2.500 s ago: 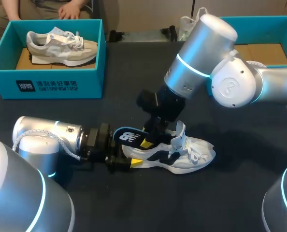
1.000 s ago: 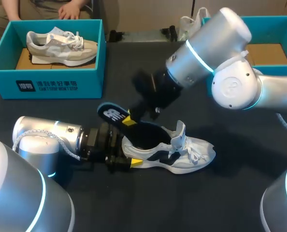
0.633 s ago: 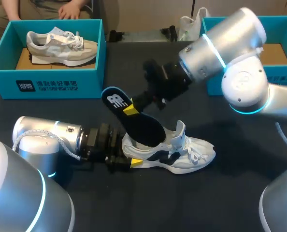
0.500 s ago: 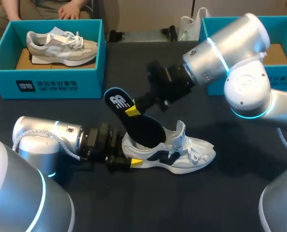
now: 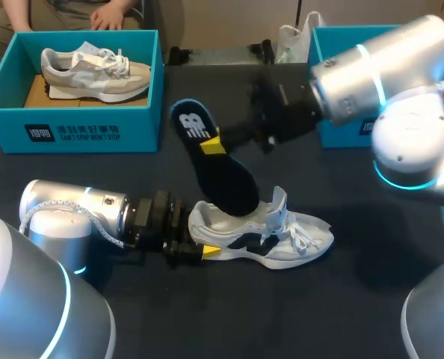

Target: Take the shoe out of the shoebox, open the shoe tongue, remove and reinsert the insole, then place the shoe into the shoebox

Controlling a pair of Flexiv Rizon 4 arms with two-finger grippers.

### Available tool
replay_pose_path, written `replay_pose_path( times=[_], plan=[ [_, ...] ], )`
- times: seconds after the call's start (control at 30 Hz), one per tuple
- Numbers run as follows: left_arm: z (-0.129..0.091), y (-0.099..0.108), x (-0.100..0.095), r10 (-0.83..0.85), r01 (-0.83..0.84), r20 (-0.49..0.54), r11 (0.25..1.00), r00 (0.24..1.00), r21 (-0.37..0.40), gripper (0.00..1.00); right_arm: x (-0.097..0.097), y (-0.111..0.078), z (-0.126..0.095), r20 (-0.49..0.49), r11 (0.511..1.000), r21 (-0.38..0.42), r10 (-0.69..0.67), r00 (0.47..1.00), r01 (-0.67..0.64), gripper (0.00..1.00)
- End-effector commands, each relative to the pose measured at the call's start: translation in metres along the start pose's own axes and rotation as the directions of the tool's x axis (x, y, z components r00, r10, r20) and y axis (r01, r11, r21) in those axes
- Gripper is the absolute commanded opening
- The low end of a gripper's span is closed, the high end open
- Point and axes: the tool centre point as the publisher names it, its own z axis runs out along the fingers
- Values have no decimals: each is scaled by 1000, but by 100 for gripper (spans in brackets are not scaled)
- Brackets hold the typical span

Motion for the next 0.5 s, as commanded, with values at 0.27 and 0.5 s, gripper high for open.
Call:
replay_pose_path(
  times=[0.27,0.5],
  plan=[
    [1,0,0,0,0,1,1000,1000,1,0,15,-10,-20,24,1000,-24,-1,1000,1,0],
    [1,0,0,0,0,1,1000,1000,1,0,13,0,-29,48,999,-33,17,999,-15,0]
  ],
)
